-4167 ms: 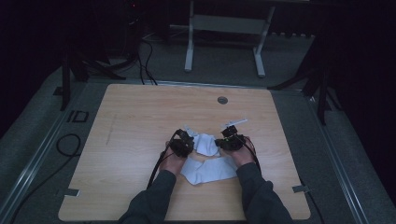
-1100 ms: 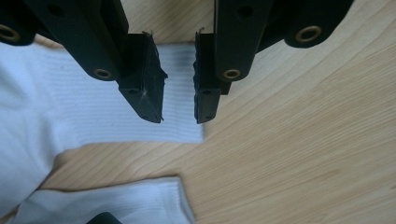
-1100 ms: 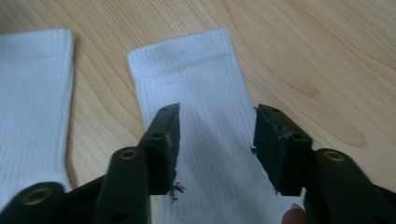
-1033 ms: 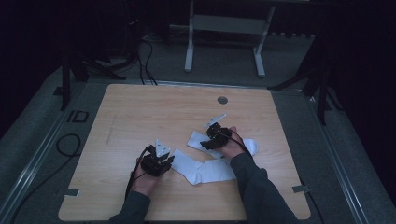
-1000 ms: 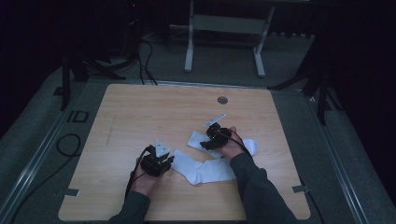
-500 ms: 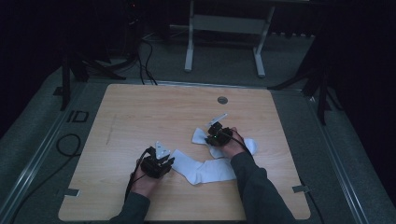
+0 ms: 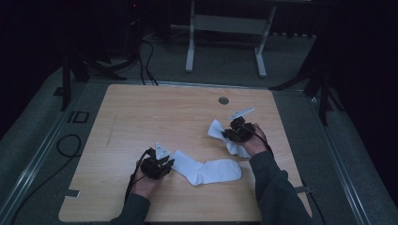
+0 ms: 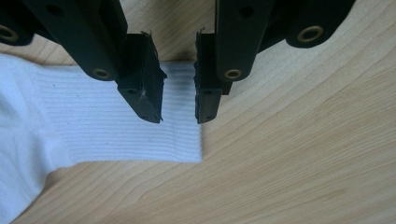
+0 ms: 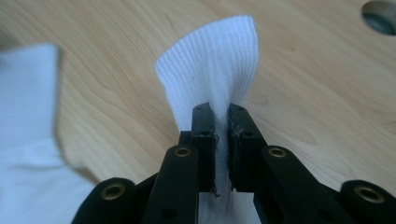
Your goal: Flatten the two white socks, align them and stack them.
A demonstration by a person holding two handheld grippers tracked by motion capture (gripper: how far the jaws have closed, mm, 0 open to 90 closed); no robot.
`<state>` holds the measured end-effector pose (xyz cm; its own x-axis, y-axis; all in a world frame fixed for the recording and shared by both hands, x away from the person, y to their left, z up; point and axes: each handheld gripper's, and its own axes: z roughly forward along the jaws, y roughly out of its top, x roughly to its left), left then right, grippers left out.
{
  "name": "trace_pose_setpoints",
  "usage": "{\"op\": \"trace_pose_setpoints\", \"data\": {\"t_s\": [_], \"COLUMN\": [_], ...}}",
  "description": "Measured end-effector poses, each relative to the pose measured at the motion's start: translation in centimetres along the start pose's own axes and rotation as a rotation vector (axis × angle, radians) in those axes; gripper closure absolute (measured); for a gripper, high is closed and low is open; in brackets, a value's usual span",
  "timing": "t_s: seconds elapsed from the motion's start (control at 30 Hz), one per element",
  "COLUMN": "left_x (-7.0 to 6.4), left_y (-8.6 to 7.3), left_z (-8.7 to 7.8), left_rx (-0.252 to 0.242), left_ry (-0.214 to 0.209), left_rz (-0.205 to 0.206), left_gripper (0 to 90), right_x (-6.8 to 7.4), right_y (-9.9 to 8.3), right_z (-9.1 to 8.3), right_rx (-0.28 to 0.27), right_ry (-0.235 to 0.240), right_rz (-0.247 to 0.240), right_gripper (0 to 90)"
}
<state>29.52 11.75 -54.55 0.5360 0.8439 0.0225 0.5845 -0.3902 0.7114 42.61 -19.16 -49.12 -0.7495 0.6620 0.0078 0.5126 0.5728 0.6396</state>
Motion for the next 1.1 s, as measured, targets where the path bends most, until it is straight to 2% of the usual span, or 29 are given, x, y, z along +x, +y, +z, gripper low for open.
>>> {"op": "trace_pose_setpoints", "data": {"t_s": [0.03,0.07,0.17,0.27,0.37,0.43,0.57,0.63,0.83,0.9,1.0,1.1], "left_x": [0.0,0.0,0.0,-0.1,-0.2,-0.3,-0.3,-0.4,-0.5,-0.4,-0.4,-0.5], "left_y": [0.0,0.0,0.0,0.0,0.0,0.0,0.0,0.0,0.1,0.1,0.1,0.1], "left_z": [0.0,0.1,0.2,0.3,0.5,0.6,0.7,0.7,0.8,0.8,0.8,0.8], "left_rx": [0.0,0.005,0.009,0.011,0.02,0.027,0.025,0.022,0.019,0.024,0.023,0.025], "left_ry": [0.0,0.0,-0.001,-0.008,-0.01,-0.013,-0.016,-0.02,-0.021,-0.021,-0.022,-0.022], "left_rz": [0.0,0.002,0.002,0.003,0.007,0.01,0.01,0.008,0.003,0.009,0.006,0.007], "left_gripper": [71.5,71.6,71.3,71.2,71.2,71.2,71.2,71.2,71.2,71.2,71.2,71.2], "right_x": [0.0,-0.1,0.0,0.3,0.3,0.4,0.5,0.4,0.7,0.9,1.2,2.2], "right_y": [0.0,0.0,0.0,0.2,0.5,0.9,1.6,2.0,2.4,2.4,2.3,2.0], "right_z": [0.0,-1.1,-2.1,-3.6,-4.3,-5.3,-6.4,-7.3,-8.9,-10.0,-10.5,-11.2], "right_rx": [0.0,-0.026,-0.048,-0.07,-0.09,-0.124,-0.166,-0.215,-0.265,-0.309,-0.325,-0.33], "right_ry": [0.0,0.011,0.015,0.004,0.012,0.03,0.021,0.028,0.025,0.043,0.059,0.072], "right_rz": [0.0,0.013,0.01,-0.019,-0.02,-0.014,-0.026,-0.016,-0.024,-0.007,-0.006,-0.036], "right_gripper": [82.4,82.3,82.4,82.3,82.3,82.3,82.3,82.3,82.3,82.3,82.3,82.2]}}
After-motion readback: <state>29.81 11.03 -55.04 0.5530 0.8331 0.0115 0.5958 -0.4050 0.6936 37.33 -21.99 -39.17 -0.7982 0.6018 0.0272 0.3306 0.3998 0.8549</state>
